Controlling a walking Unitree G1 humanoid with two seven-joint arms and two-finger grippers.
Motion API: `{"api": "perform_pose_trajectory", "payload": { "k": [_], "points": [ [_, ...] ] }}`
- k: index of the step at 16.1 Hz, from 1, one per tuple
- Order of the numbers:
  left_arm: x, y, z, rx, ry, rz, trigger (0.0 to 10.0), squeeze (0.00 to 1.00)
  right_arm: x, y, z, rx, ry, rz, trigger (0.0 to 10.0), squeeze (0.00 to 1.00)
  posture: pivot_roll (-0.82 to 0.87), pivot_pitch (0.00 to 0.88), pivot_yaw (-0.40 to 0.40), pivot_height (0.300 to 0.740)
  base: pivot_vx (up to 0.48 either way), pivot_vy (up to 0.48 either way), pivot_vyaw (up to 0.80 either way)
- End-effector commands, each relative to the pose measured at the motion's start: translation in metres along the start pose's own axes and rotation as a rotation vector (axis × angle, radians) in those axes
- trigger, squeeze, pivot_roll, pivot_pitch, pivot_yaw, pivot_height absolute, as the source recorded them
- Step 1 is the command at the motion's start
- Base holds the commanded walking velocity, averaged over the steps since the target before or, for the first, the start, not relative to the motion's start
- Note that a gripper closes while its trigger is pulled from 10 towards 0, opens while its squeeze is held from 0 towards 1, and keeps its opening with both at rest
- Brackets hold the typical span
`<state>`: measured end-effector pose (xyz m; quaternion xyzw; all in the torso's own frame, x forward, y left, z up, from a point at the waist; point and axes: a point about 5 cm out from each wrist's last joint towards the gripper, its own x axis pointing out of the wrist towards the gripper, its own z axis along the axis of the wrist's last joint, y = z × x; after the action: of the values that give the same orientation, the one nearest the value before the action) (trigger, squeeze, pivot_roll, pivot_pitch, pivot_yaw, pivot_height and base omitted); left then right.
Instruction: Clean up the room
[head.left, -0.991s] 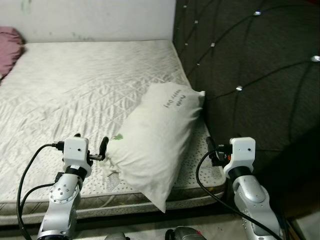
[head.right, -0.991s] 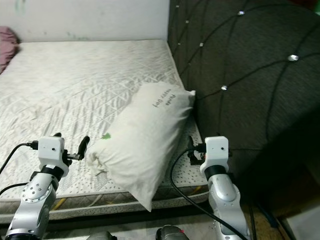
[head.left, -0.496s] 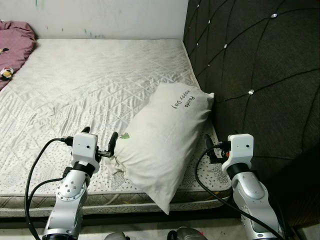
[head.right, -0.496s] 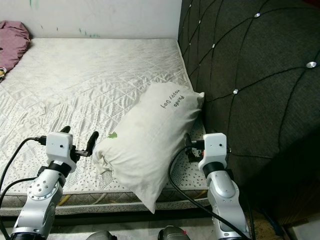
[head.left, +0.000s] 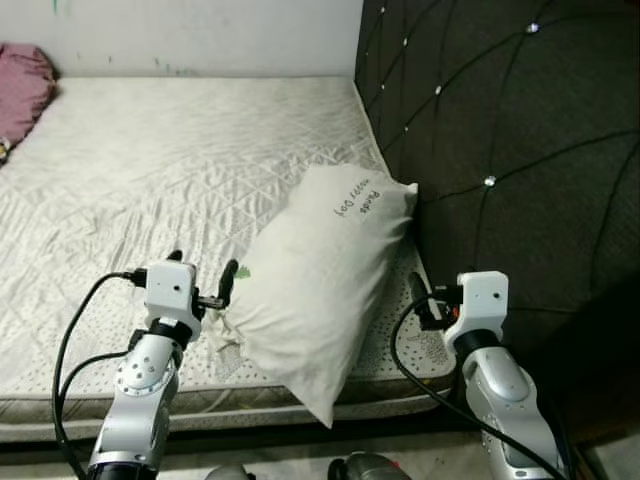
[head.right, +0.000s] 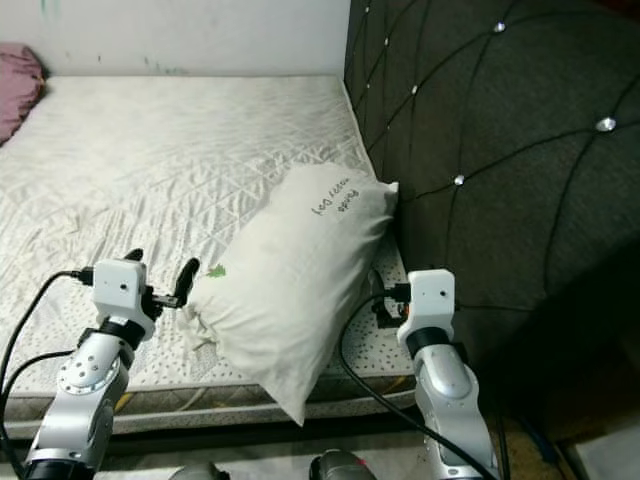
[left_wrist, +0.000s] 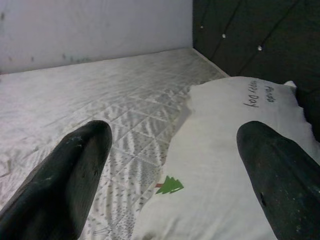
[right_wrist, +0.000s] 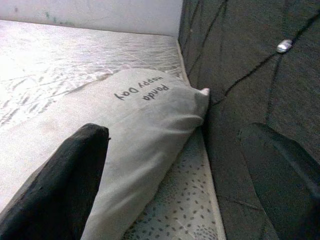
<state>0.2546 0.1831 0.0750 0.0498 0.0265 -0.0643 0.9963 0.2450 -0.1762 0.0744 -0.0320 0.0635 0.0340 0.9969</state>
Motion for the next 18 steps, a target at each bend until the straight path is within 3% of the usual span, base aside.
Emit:
{"api": "perform_pose_trajectory", "payload": {
  "k": [1,6,11,14,18],
  "points": [
    [-0.0013,0.0037,-0.0011,-0.019,0.012,0.018,10.0,0.0,0.0008,-0.0004,0.005,0.001,-0.015,0.003,10.0,0.0,-0.02,0.0,-0.007,0.74,0.0,0.48,0.0],
    [-0.0021,0.0033,-0.0026,-0.021,0.021,0.013,10.0,0.0,-0.0005,-0.0005,0.0047,0.0,-0.012,0.004,10.0,0.0,-0.03,0.0,-0.005,0.74,0.0,0.475,0.0],
    [-0.0018,0.0034,-0.002,-0.016,0.024,0.011,10.0,0.0,0.0009,-0.0005,0.0053,-0.005,-0.005,0.001,10.0,0.0,-0.03,0.0,-0.008,0.74,0.0,0.0,0.0],
    [-0.0015,0.0036,-0.0021,-0.017,0.025,0.013,10.0,0.0,0.0014,-0.0006,0.0054,-0.002,-0.004,-0.001,10.0,0.0,-0.03,0.0,-0.009,0.74,0.0,0.0,-0.74],
    [-0.0006,0.0036,-0.0019,-0.015,0.027,0.015,10.0,0.0,0.0023,-0.001,0.0061,-0.006,-0.005,0.0,10.0,0.0,-0.03,0.0,-0.009,0.74,0.0,0.0,0.0]
  ]
}}
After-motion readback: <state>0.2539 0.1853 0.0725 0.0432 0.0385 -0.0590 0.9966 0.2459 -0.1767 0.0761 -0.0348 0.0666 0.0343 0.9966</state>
